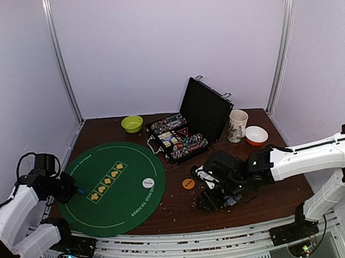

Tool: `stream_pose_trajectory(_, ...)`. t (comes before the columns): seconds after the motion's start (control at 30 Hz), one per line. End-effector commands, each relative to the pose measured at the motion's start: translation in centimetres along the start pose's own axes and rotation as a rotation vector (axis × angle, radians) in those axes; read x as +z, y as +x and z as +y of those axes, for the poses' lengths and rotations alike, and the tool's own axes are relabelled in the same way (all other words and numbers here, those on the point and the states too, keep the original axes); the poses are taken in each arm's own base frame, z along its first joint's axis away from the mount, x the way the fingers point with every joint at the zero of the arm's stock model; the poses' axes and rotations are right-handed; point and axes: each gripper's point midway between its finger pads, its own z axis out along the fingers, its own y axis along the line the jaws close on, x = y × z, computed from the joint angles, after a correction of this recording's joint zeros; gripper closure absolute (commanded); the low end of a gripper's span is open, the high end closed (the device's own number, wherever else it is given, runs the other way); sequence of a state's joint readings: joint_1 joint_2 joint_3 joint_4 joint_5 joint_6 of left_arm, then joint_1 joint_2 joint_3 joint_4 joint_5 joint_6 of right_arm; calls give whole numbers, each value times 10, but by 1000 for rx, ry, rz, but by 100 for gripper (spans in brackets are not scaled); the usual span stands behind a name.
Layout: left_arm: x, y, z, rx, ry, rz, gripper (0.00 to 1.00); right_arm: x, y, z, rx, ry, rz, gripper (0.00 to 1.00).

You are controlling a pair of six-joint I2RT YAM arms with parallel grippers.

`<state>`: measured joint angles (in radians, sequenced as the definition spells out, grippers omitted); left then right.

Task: Distribute texas hold em gaming equipment
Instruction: Place the small blind button in the small blind area.

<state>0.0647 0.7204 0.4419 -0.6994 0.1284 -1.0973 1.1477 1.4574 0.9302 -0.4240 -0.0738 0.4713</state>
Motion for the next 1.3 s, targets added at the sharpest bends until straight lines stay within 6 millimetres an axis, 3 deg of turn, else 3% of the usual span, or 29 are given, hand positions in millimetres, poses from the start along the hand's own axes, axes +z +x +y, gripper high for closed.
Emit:
stream_pose_trajectory(0.0, -9, -65, -22, -48, 60, -238, 100, -1, -9, 1, -21, -18, 12, 33)
stream_pose_trajectory(0.2, 16, -89, -9, -211, 74, -223, 100, -1, -13, -6, -27, -24, 31, 33)
stream_pose_trajectory(0.37, 21, -114, 0, -228, 88, -287, 100, -2, -16, -13, -28, -16, 42, 32)
stream_pose_trajectory(0.5, 34, -111, 10, -260, 84, -260, 100, -1, -20, -14, -27, -24, 51, 32)
stream_pose_trajectory(0.63, 31, -111, 34, -310, 34, -293, 100, 2, -21, -13, -34, -29, 70, 32)
stream_pose_trajectory(0.83, 41, -82, 64, -386, -46, -237, 100, 4, -23, -12, -36, -30, 78, 32)
stream_pose_trajectory(1.1, 43, -74, 81, -417, -114, -240, 100, 2, -22, -13, -38, -23, 83, 31)
stream_pose_trajectory(1.27, 31, -78, 88, -422, -196, -258, 70, 1, -25, -13, -38, -21, 82, 31)
